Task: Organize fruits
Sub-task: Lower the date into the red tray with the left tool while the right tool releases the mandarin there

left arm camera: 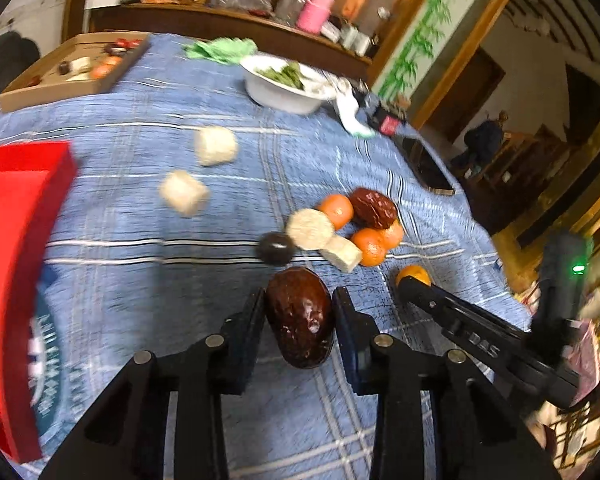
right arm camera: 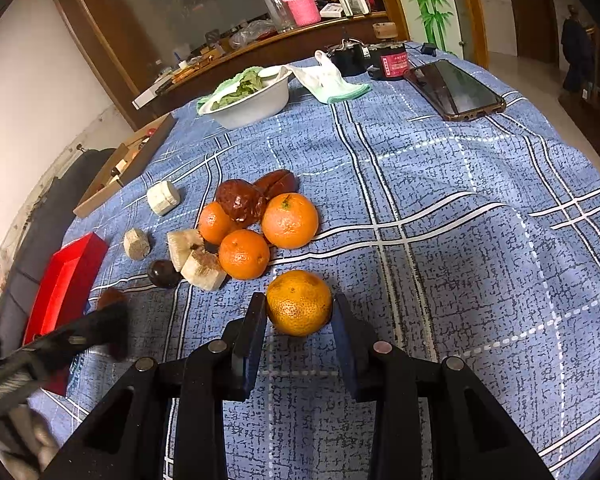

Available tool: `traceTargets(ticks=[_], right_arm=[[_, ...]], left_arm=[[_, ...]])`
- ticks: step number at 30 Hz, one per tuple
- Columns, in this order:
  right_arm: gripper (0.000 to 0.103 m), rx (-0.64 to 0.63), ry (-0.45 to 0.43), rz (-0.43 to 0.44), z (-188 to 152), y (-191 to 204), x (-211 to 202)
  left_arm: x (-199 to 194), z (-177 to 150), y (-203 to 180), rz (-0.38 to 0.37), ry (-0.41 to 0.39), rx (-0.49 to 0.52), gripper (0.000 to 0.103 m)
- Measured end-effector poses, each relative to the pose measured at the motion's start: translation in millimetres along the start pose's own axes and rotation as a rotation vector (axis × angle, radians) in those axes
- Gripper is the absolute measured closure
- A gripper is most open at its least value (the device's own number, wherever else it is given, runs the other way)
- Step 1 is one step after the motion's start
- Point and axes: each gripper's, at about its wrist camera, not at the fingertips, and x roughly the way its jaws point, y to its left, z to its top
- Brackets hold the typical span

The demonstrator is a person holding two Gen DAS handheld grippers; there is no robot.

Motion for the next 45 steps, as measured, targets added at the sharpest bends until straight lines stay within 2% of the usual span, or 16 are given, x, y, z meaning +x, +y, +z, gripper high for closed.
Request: traceTargets(ticks=[8,13,19,23,31,36,40,43,45], right_arm=[[0.068,-0.131,-0.002,-0.08,-7.7,30.2,-6.6],[0.067,-0.191,-0.023,0.014,-10.2,70.5,-42.6],[0.067,-0.292,-0.055,0.164,11.6,151.6,-73.0],[0.067,-0.365,0.016,0.272,16.4,219.5,-49.9],[0.066,-0.537,0.213,0.312,-32.2,328.9,47.0],[0.066,-0.603,0.271,0.282,-55.4,355.5,86.1],[0.065,-0.616,0.285,0.27,-61.8,360.7,98.2],[0.065,-0.629,0.276,0.261,-64.4,364.3,98.9],[0.065,-0.636,0.273,0.265,-64.4,365.2,96.8]], left_arm=[[-89.1,-11.7,70.6,0.059,-0.142,-0.093,0.071],[-140.0,-13.1,129.1,0.144,-0.238,-0.153,0.071],[-168.2,-10.2,190.3,0.229,-0.291,-0.22,0.071],[-170.3,-2.2,218.0,0.273,-0.279,-0.23,0.071],[-141.5,4.0,266.9,0.292,-0.169,-0.286,0.071],[-132.7,4.5,280.5,0.282,-0.14,-0.304,0.071],[-133.1,5.1,286.5,0.268,-0.138,-0.321,0.07],[-136.2,5.2,284.8,0.25,-0.141,-0.329,0.062],[-140.5,4.7,282.5,0.249,-0.154,-0.333,0.052]])
